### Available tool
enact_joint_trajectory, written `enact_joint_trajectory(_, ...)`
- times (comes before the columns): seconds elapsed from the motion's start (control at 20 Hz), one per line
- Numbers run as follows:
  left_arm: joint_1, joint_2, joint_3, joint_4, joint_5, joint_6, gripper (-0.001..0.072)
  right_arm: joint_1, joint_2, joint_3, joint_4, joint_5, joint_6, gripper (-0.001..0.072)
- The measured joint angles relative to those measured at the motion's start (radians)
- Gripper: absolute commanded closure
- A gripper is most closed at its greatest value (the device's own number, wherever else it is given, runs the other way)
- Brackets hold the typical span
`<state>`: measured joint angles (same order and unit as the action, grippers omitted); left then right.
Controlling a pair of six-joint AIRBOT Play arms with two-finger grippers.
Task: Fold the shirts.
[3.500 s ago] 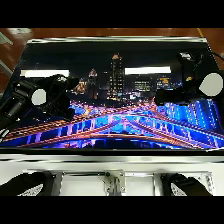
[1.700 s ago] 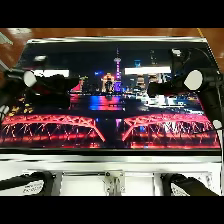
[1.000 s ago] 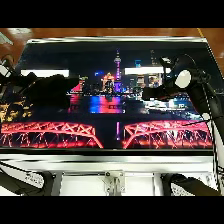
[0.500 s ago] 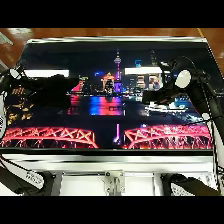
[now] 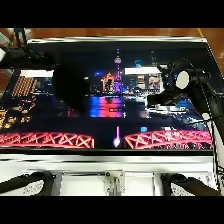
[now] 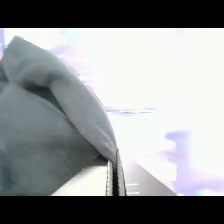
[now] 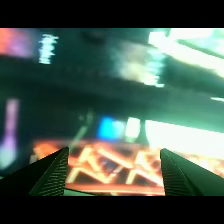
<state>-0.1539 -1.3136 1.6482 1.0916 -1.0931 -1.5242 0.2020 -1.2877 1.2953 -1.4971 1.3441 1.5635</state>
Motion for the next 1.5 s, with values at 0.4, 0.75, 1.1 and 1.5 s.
enact_joint_trajectory(0.4,-0.446,0.193,-0.112,0.282,-0.057,-0.254,0.0669,0.0,0.0,0.0,0.027,0.169,-0.041,0.0022)
enact_joint_trajectory(0.75,-0.529,0.084,-0.398,0.368,0.1,-0.376,0.0187,0.0,0.003,-0.112,0.102,0.192,-0.054,0.0022)
enact_joint_trajectory(1.1,-0.315,0.002,-0.367,0.386,-0.1,-0.291,0.0015,0.0,0.003,-0.235,0.248,0.082,-0.075,0.0022)
enact_joint_trajectory(1.5,0.042,0.058,-0.649,0.176,-0.237,-0.151,-0.0013,0.0,0.003,-0.251,0.283,0.023,-0.101,0.0022)
